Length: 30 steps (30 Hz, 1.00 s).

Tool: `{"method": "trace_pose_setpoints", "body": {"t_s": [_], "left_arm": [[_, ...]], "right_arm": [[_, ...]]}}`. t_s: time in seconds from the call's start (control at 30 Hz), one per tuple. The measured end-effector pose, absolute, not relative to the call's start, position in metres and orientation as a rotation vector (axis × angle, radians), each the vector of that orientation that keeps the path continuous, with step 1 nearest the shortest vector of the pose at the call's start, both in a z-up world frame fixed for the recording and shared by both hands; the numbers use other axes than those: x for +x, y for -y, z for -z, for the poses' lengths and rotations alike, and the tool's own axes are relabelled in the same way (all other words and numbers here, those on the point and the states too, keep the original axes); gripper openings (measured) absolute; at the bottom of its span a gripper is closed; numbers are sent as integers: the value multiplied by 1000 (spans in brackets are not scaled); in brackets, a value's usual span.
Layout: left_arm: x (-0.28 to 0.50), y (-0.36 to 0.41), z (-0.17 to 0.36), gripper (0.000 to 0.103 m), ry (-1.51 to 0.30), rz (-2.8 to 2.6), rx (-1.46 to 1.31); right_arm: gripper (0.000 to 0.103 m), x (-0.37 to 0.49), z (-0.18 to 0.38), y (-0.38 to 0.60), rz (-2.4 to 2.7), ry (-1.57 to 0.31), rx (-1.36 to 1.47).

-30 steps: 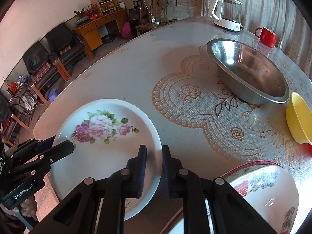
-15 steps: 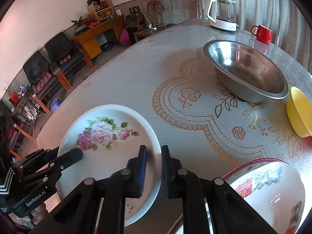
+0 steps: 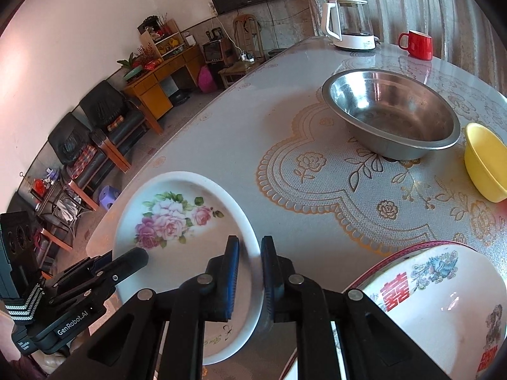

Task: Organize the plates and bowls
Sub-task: 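Carry the pink-rose plate with the left tool over the double-happiness plate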

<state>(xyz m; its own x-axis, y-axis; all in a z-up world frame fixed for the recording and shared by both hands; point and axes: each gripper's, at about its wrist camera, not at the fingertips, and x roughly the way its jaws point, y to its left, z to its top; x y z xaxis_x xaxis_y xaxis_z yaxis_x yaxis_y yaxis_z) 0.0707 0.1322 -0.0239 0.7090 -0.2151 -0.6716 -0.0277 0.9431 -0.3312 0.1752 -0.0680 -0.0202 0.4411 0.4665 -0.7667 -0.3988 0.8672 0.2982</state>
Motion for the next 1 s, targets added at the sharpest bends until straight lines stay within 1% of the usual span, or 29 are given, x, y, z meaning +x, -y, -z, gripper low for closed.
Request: {"method": "trace_pose_setpoints", "body": {"t_s": [0.6, 1.0], "left_arm": [[64, -109, -1, 25, -730, 205, -283], [69, -61, -16, 25, -725, 324, -234]], "right_arm": [[14, 159, 1, 98, -491, -918, 138], [14, 138, -15, 143, -405, -868, 164]]}}
